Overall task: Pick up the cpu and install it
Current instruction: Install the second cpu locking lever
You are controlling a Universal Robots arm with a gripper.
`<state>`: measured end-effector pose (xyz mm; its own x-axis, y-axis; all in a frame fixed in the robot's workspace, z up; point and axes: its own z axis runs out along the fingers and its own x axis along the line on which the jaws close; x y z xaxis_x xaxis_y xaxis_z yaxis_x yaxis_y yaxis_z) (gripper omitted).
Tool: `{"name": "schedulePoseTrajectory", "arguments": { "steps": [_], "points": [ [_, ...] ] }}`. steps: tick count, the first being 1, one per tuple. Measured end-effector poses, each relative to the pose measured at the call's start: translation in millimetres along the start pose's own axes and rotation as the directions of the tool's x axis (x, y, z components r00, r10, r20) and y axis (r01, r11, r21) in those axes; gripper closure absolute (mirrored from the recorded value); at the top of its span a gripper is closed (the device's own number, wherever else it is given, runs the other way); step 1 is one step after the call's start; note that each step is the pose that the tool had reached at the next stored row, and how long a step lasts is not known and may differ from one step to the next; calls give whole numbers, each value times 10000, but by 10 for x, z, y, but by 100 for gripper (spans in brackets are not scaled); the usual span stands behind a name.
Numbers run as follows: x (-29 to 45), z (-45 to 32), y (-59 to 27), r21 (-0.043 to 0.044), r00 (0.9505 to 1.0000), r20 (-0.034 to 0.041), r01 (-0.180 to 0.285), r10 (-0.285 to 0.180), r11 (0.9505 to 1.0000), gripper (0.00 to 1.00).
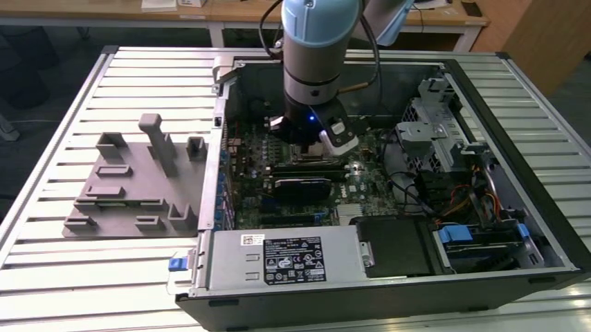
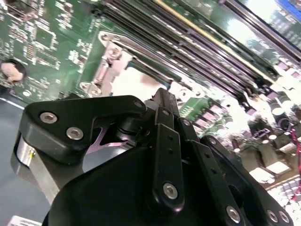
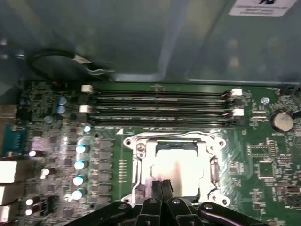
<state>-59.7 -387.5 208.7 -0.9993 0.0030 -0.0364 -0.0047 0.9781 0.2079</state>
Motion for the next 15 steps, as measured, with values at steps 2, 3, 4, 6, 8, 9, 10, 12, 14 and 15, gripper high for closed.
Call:
{"name": "schedulePoseTrajectory", "arguments": {
  "steps": [2, 3, 4, 6, 8, 9, 10, 12, 14, 15],
  "points": [
    [-43, 8, 21, 14, 10000, -2, -1, 1, 10000, 89],
    [-64, 13, 33, 22, 10000, -2, -1, 1, 10000, 89],
    [-84, 19, 45, 30, 10000, -3, 0, 0, 10000, 89],
    [-122, 29, 68, 56, 10000, -4, 1, 0, 10000, 89],
    [-151, 38, 94, 108, 10000, -6, 2, -2, 9999, 89],
    [-155, 43, 107, 156, 10000, -5, 0, 0, 9999, 89],
    [-155, 45, 116, 194, 10000, -5, 1, -1, 9998, 89],
    [-155, 48, 126, 254, 10000, -6, 4, -4, 9997, 89],
    [-155, 52, 139, 345, 10000, -6, 6, -6, 9994, 89],
    [-155, 56, 148, 391, 10000, -5, 6, -6, 9992, 89]
  ]
}}
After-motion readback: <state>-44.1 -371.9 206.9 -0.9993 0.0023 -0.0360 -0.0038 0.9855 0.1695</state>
